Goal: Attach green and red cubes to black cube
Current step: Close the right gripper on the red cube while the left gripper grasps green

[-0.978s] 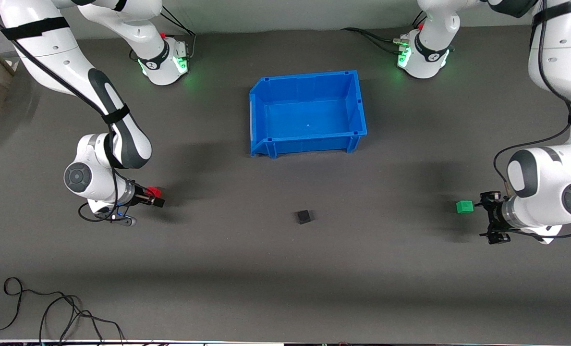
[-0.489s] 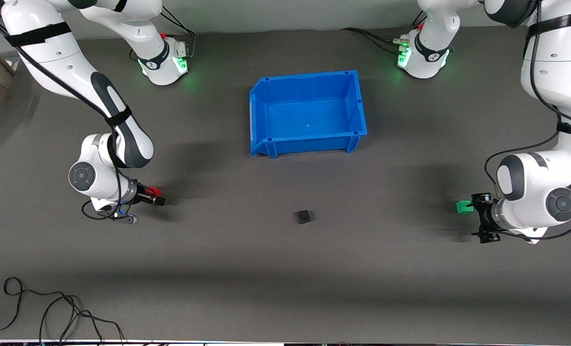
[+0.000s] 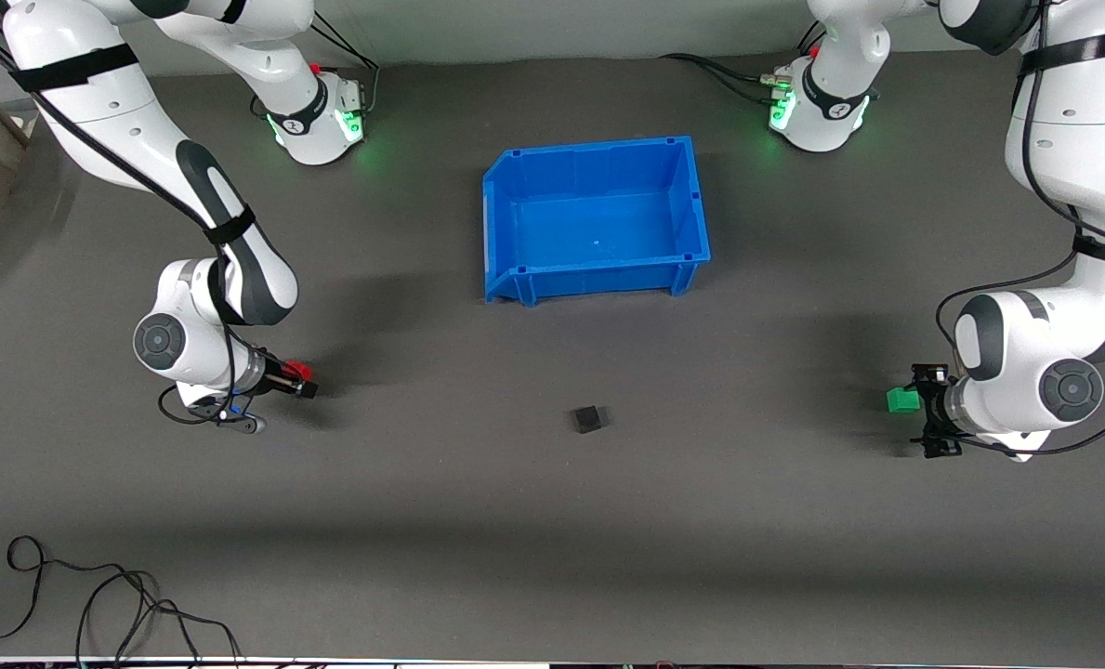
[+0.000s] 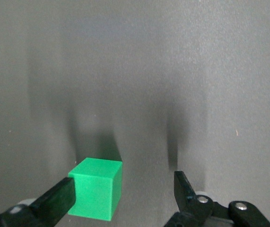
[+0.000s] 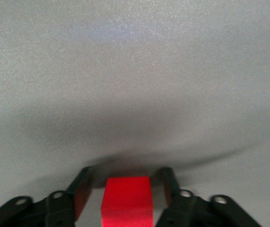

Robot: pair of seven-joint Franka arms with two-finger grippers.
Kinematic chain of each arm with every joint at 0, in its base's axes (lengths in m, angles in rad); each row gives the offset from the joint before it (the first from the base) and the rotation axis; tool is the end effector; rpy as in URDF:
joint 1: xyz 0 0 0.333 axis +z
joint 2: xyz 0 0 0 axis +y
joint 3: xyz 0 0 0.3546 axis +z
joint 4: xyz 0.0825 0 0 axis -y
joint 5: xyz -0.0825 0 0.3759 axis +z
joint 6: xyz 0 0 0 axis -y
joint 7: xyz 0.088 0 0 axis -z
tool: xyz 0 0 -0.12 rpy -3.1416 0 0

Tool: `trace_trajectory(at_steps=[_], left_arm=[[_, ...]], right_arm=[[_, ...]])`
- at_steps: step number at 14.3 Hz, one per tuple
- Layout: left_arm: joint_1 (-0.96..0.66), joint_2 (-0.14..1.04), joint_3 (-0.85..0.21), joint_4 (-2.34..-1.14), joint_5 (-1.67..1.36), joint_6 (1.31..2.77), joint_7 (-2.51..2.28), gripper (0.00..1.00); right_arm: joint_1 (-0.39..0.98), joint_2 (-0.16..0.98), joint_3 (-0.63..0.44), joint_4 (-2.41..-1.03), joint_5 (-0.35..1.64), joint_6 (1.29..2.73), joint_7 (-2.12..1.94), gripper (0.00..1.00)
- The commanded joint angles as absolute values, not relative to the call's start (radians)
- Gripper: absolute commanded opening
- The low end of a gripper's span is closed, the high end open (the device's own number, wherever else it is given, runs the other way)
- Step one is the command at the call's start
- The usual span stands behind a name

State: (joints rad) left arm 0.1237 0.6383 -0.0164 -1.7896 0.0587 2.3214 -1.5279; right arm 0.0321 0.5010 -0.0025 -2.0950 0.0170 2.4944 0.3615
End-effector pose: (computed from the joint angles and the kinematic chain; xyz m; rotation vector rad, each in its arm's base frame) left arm 0.6567 0.0733 0.2099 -2.1281 -2.1815 0.0922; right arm 0.5834 0.0173 0.1976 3.0794 -0.5377 -0.1584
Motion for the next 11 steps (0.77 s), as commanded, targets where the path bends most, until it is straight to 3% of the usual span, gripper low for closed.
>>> trace_trajectory(at_steps=[1,3,5,6,9,11], left_arm=[[0.129,0.612,-0.014,-1.868,0.078,2.4,-1.537,0.89],[0.129,0.612,-0.014,-1.87,0.078,2.405,-1.537,0.8],[0.129,0.611,-0.014,-1.87,0.078,2.396,-1.537,0.5],[0.13,0.607,-0.014,-1.87,0.078,2.396,-1.536,0.4],[0.143,0.592,-0.014,-1.858,0.078,2.387,-1.537,0.25],[0.14,0.592,-0.015,-1.852,0.077,2.387,-1.537,0.02]], right_arm=[[0.031,0.506,-0.002,-2.105,0.015,2.51,0.385,0.35],[0.031,0.508,0.0,-2.108,0.026,2.511,0.385,0.17],[0.032,0.505,0.0,-2.106,0.028,2.507,0.385,0.0],[0.032,0.497,0.0,-2.105,0.031,2.499,0.388,0.0],[0.041,0.46,0.0,-2.073,0.093,2.406,0.438,0.0],[0.043,0.44,0.006,-2.025,0.107,2.308,0.509,0.0]])
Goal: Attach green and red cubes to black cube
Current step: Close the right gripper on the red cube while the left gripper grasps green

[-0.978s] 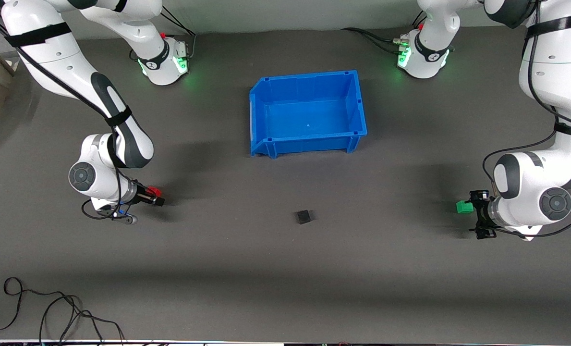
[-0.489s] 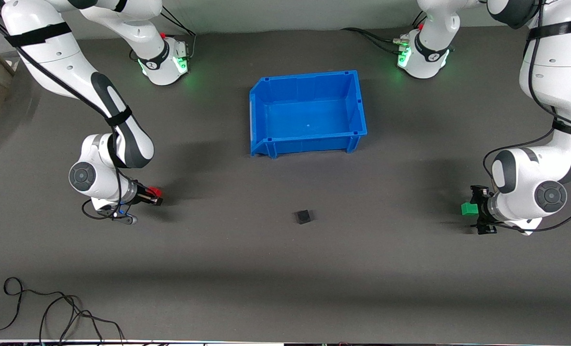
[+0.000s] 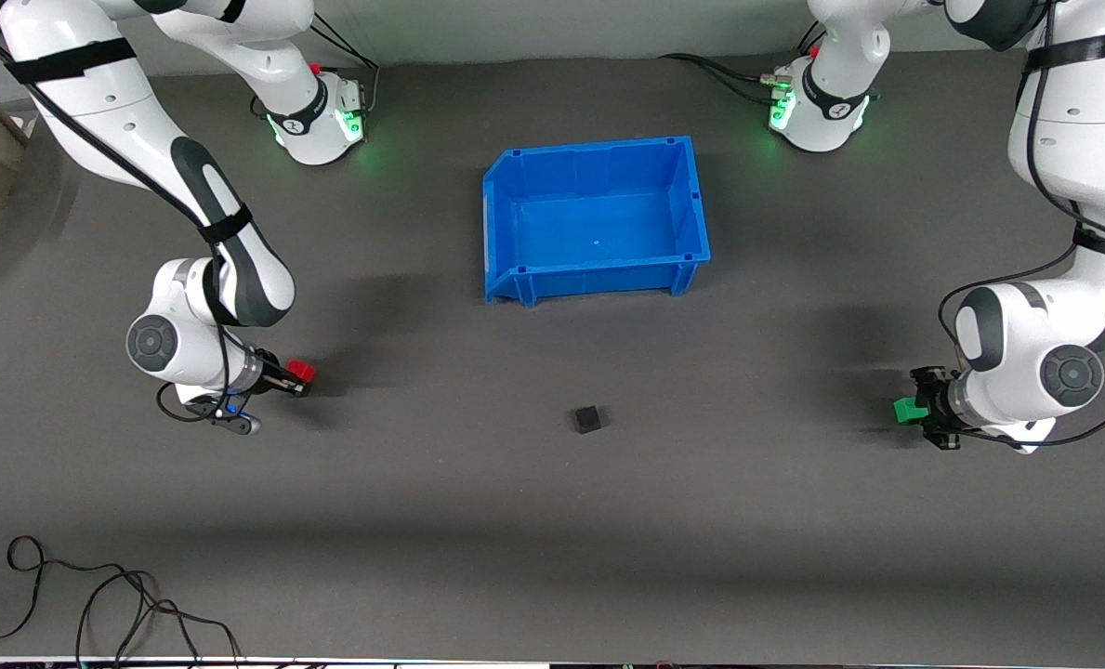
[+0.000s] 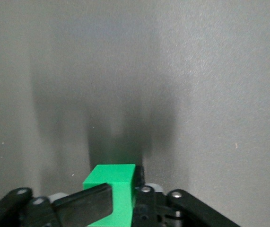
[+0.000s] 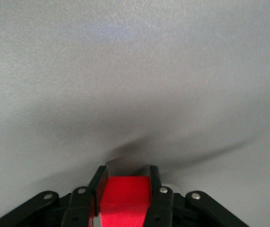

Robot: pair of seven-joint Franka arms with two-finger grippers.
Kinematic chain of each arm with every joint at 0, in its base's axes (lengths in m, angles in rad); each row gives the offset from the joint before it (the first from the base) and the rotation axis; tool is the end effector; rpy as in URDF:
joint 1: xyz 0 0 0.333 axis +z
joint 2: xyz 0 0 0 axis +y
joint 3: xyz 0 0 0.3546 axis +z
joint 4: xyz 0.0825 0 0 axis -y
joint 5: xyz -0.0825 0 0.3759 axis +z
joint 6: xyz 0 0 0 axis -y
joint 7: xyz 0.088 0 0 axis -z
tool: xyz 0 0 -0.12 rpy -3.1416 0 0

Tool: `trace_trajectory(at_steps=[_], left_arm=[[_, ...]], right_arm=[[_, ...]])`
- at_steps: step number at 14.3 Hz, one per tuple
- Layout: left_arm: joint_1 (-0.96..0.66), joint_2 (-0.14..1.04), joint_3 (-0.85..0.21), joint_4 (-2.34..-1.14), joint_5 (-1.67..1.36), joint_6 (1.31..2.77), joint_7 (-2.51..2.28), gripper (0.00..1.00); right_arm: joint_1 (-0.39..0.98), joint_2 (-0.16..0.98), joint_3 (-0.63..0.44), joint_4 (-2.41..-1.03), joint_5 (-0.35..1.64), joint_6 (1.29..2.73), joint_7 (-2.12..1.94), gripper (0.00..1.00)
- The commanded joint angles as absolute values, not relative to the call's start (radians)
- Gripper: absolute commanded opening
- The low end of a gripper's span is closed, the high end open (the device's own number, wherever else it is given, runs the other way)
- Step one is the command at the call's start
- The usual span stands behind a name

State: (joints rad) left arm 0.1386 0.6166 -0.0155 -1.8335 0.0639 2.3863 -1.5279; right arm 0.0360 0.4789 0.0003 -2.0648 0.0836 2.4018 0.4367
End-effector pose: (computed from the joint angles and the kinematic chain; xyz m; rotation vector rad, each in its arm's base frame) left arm 0.6506 0.0825 0.2123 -2.1361 -2.2118 0.0416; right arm 0.5862 0.0226 0.2142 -3.0312 0.7196 0.2342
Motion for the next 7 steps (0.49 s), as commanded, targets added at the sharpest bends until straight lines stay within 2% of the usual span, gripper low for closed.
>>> trace_trajectory(at_steps=[1,4,7], left_arm=[[0.134,0.594,-0.015,-1.847,0.077,2.387,-1.542,0.0],[0.118,0.603,-0.023,-1.767,0.061,2.376,-1.586,0.0],[0.081,0.615,-0.023,-1.738,0.063,2.361,-1.628,0.0]], right_arm=[[0.044,0.43,0.009,-1.994,0.109,2.257,0.55,0.0],[0.083,0.429,0.025,-1.895,0.145,2.136,0.722,0.0],[0.165,0.442,0.023,-1.839,0.268,2.132,0.972,0.0]])
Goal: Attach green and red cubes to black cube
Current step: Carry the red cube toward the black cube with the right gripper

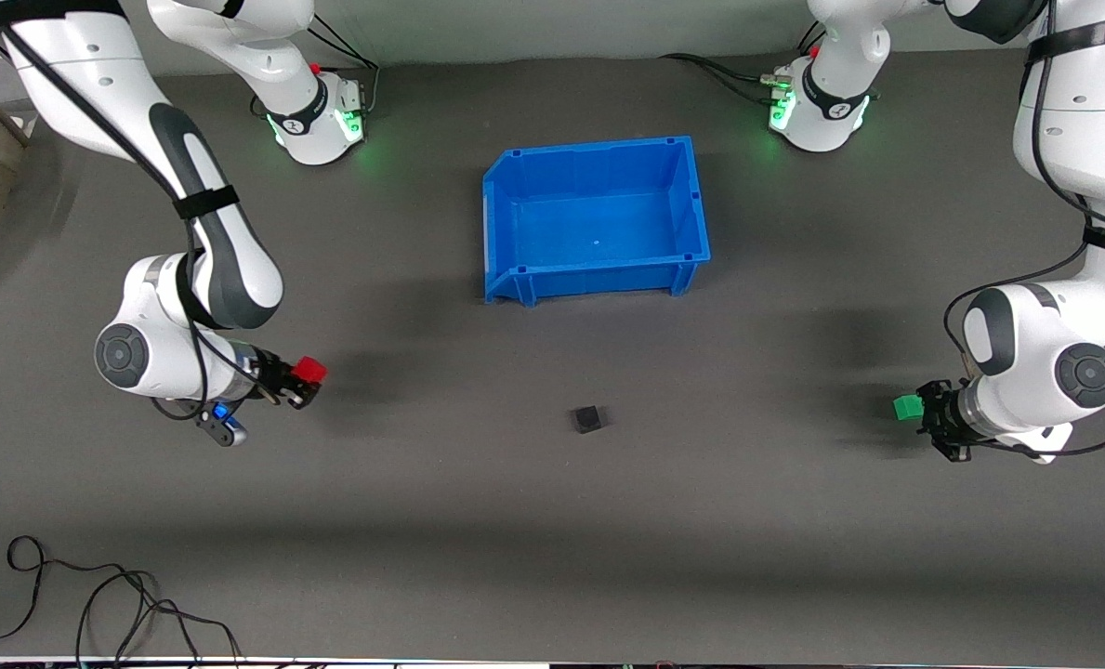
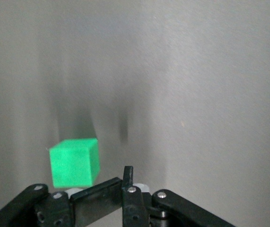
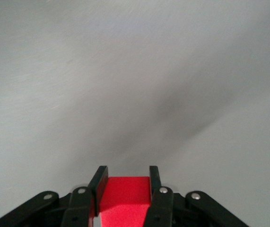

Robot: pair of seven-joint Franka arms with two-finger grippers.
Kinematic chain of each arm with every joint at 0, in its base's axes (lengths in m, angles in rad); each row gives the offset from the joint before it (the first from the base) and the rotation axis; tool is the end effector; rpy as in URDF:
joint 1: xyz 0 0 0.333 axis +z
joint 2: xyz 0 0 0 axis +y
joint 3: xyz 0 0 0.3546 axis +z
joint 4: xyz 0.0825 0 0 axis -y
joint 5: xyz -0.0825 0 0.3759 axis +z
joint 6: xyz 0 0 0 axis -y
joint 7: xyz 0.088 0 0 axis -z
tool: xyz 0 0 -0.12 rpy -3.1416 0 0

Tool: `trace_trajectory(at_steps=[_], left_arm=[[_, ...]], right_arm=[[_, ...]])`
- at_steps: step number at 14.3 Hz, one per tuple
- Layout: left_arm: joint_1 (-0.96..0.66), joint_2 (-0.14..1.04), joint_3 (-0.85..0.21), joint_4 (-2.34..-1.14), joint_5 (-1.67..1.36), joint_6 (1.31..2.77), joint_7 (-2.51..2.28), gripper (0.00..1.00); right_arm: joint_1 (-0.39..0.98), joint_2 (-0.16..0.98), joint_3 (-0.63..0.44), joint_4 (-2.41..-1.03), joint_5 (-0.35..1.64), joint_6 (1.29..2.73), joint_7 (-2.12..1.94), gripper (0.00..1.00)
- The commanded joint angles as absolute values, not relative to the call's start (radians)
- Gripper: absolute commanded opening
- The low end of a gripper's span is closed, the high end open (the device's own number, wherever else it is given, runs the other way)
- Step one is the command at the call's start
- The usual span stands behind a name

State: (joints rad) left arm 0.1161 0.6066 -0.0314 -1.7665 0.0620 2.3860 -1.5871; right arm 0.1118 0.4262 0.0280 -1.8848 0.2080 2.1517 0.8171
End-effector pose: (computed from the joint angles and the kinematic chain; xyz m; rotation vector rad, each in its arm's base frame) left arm 0.6774 0.0609 0.2457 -2.1453 -2.2823 -0.0421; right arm 0.6161 0.0964 0.2978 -2.7956 1.1939 0.3393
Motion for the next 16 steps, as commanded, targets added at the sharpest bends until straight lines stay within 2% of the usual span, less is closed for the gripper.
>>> trace_trajectory(at_steps=[1,4,5,8,9,12,16], left_arm=[[0.075,0.617,-0.025,-1.738,0.063,2.359,-1.631,0.0],[0.077,0.618,-0.02,-1.741,0.077,2.266,-1.625,0.0],[0.089,0.606,-0.014,-1.738,0.077,2.216,-1.612,0.09],[0.165,0.566,-0.014,-1.77,0.081,2.204,-1.603,0.53],[0.184,0.56,-0.014,-1.788,0.081,2.236,-1.603,0.6],[0.196,0.566,-0.014,-1.844,0.072,2.353,-1.605,0.62],[0.184,0.572,-0.018,-1.859,0.063,2.361,-1.62,0.62]], right_arm=[[0.187,0.452,0.023,-1.809,0.287,2.132,1.045,0.0],[0.264,0.503,0.025,-1.723,0.29,2.131,1.32,0.0],[0.285,0.526,0.023,-1.689,0.29,2.131,1.418,0.0],[0.348,0.615,0.023,-1.565,0.279,2.129,1.67,0.0],[0.374,0.644,0.021,-1.539,0.275,2.131,1.733,0.0],[0.417,0.721,0.02,-1.444,0.267,2.129,1.873,0.0],[0.463,0.765,0.018,-1.398,0.267,2.129,1.922,0.0]])
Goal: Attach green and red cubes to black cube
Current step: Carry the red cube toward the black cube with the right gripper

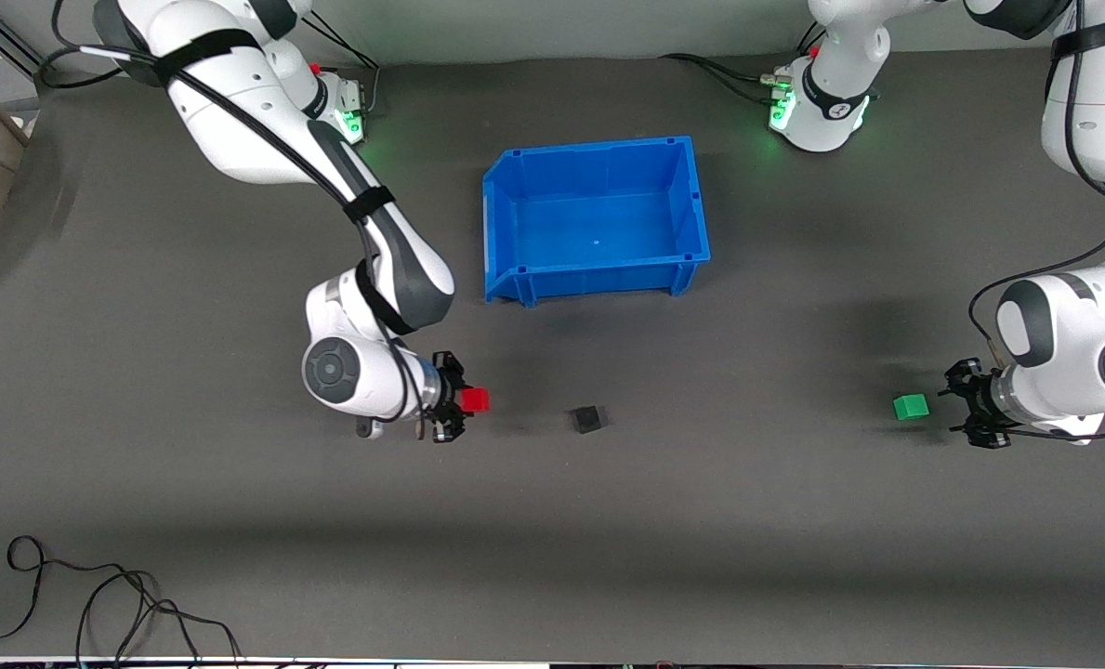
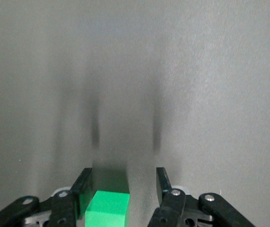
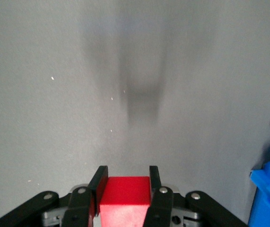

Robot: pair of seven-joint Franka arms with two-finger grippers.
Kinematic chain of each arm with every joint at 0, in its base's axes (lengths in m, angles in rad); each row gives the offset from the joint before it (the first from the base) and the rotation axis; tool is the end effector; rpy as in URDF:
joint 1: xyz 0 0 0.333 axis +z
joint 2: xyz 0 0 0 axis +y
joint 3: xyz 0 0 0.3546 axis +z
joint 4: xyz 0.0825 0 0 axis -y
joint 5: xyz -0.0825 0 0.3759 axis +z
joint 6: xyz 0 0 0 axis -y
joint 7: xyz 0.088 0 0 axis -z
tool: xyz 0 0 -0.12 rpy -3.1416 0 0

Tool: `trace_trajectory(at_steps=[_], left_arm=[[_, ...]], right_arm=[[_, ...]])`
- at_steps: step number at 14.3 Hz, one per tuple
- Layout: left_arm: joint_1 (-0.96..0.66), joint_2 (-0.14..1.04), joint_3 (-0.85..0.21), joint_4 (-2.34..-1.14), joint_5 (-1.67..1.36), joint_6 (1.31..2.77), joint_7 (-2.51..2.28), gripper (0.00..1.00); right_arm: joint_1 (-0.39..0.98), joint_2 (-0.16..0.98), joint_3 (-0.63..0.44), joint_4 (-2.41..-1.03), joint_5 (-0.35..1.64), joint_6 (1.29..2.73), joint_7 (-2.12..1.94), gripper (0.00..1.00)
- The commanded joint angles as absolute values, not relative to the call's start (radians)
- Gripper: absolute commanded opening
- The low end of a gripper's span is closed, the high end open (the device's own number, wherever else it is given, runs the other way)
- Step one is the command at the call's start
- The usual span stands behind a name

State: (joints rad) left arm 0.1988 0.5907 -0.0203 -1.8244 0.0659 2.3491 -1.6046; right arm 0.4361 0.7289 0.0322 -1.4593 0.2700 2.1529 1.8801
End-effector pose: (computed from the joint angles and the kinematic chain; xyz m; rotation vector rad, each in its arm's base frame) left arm 0.6464 0.1193 0.2299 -1.9833 -2.3469 0.0422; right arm 0.6534 0.3408 0.2712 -2.1602 2.1646 0.3673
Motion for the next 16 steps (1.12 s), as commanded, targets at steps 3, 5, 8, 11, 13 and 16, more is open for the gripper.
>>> trace_trajectory(at_steps=[3,5,8,11,13,16], left_arm=[[0.166,0.558,-0.021,-1.896,0.063,2.356,-1.621,0.62],[0.15,0.561,-0.021,-1.901,0.063,2.365,-1.626,0.63],[0.137,0.568,-0.023,-1.899,0.063,2.382,-1.652,0.45],[0.132,0.569,-0.023,-1.895,0.064,2.384,-1.649,0.0],[0.114,0.563,-0.023,-1.867,0.064,2.359,-1.654,0.0],[0.034,0.571,-0.026,-1.752,0.06,2.278,-1.784,0.0]], right_arm=[[0.465,0.772,0.017,-1.393,0.268,2.129,1.922,0.0],[0.465,0.772,0.017,-1.393,0.268,2.129,1.922,0.0],[0.465,0.772,0.017,-1.393,0.267,2.129,1.922,0.0],[0.465,0.772,0.017,-1.393,0.267,2.129,1.922,0.0],[0.465,0.773,0.018,-1.393,0.265,2.129,1.922,0.0],[0.466,0.773,0.017,-1.393,0.265,2.129,1.922,0.0]])
